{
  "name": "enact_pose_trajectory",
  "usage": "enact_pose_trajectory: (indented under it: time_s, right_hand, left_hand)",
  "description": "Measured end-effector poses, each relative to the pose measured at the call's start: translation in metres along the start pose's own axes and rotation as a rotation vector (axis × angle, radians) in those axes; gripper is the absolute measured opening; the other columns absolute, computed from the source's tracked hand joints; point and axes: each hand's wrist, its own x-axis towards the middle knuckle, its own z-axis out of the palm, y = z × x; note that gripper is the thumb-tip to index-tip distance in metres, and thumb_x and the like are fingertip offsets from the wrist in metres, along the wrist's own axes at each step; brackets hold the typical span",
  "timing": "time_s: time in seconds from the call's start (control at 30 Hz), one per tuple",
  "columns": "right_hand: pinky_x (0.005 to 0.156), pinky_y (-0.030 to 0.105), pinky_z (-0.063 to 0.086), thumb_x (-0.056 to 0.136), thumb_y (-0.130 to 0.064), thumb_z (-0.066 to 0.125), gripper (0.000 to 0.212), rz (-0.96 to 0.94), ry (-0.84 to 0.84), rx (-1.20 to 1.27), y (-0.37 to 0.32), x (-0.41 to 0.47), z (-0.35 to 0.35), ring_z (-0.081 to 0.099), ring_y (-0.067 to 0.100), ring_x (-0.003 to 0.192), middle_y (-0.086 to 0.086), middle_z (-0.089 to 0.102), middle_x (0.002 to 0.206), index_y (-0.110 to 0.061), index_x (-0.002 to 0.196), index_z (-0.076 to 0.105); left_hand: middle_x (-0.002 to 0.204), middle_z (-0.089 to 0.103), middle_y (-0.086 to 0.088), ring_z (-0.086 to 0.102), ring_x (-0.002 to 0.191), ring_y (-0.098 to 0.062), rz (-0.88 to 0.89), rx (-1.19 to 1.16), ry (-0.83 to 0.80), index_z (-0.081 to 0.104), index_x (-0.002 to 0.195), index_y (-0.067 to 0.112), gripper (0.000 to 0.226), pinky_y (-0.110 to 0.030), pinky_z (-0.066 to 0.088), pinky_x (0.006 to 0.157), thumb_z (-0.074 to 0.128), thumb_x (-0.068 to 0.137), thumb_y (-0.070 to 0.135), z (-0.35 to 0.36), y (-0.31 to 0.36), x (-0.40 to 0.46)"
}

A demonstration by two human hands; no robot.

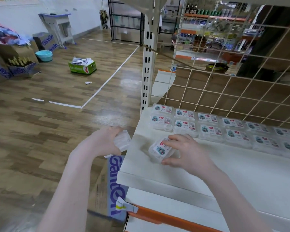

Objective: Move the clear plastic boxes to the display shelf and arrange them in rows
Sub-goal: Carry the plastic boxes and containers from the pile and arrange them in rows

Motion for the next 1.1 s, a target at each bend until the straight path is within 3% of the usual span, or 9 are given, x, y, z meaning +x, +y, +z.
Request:
enact_pose_trajectory:
  time_s: [0.07,0.13,0.2,0.27,0.33,0.5,0.83,1.1]
  right_hand:
    - [0.078,0.026,0.05,0.068,-0.067,0.048,0.062,-0.063,0.153,-0.117,-0.003,-0.003,0.011,0.061,0.024,0.09,-0.001,0.066,0.104,-0.02,0.103,0.071]
    - [0.064,0.028,0.055,0.067,-0.065,0.046,0.059,-0.095,0.221,-0.205,-0.002,-0.007,0.017,0.062,0.023,0.074,0.0,0.067,0.091,-0.021,0.095,0.073]
    - [0.063,0.031,0.057,0.066,-0.053,0.067,0.047,-0.148,0.244,-0.24,0.004,-0.009,0.019,0.063,0.023,0.075,0.0,0.066,0.091,-0.022,0.1,0.071]
    - [0.062,0.031,0.056,0.057,-0.034,0.086,0.05,-0.149,0.233,-0.229,0.011,-0.01,0.02,0.065,0.022,0.077,0.0,0.064,0.091,-0.023,0.103,0.07]
    - [0.055,0.028,0.053,0.054,-0.025,0.089,0.053,-0.117,0.257,-0.216,0.013,-0.007,0.022,0.065,0.021,0.072,0.0,0.062,0.088,-0.024,0.102,0.069]
    - [0.042,0.032,0.047,0.057,-0.026,0.089,0.04,0.004,0.388,-0.111,0.006,0.008,0.032,0.06,0.023,0.057,0.005,0.054,0.076,-0.015,0.091,0.071]
    - [0.041,0.019,0.041,0.045,-0.012,0.088,0.034,0.078,0.522,-0.158,-0.002,0.026,0.043,0.058,0.022,0.048,0.007,0.055,0.069,-0.01,0.073,0.069]
    - [0.049,0.026,0.049,0.048,-0.014,0.089,0.034,0.055,0.592,-0.183,0.003,0.025,0.047,0.06,0.024,0.06,0.005,0.058,0.072,-0.012,0.076,0.069]
  left_hand:
    - [0.13,0.047,-0.002,0.048,0.114,-0.021,-0.013,-0.026,0.004,0.031,0.144,0.023,0.082,-0.032,0.045,0.091,0.073,0.074,0.02,0.0,-0.002,-0.001]
    - [0.129,0.046,-0.002,0.049,0.113,-0.02,-0.019,-0.039,0.01,0.03,0.144,0.024,0.083,-0.033,0.046,0.092,0.073,0.073,0.021,0.0,-0.003,0.0]
    - [0.128,0.046,-0.002,0.049,0.112,-0.019,-0.019,-0.039,0.011,0.03,0.145,0.024,0.083,-0.032,0.046,0.091,0.072,0.074,0.021,-0.001,-0.004,-0.001]
    - [0.129,0.046,-0.001,0.049,0.112,-0.019,-0.021,-0.04,0.009,0.029,0.145,0.024,0.083,-0.032,0.046,0.09,0.072,0.074,0.021,-0.001,-0.005,-0.001]
    - [0.13,0.045,-0.001,0.048,0.112,-0.019,-0.024,-0.043,0.004,0.029,0.145,0.025,0.083,-0.032,0.046,0.09,0.072,0.074,0.021,-0.002,-0.005,-0.002]
    - [0.131,0.047,-0.002,0.048,0.112,-0.02,-0.017,-0.041,0.008,0.029,0.145,0.023,0.083,-0.032,0.046,0.089,0.072,0.074,0.02,-0.004,-0.004,0.001]
    - [0.127,0.049,-0.001,0.051,0.11,-0.021,0.025,-0.014,0.006,0.032,0.143,0.022,0.08,-0.036,0.047,0.09,0.072,0.073,0.022,-0.002,0.0,0.008]
    - [0.125,0.048,0.0,0.055,0.106,-0.019,0.059,-0.005,0.024,0.04,0.136,0.021,0.066,-0.035,0.051,0.086,0.067,0.075,0.018,0.0,0.005,0.007]
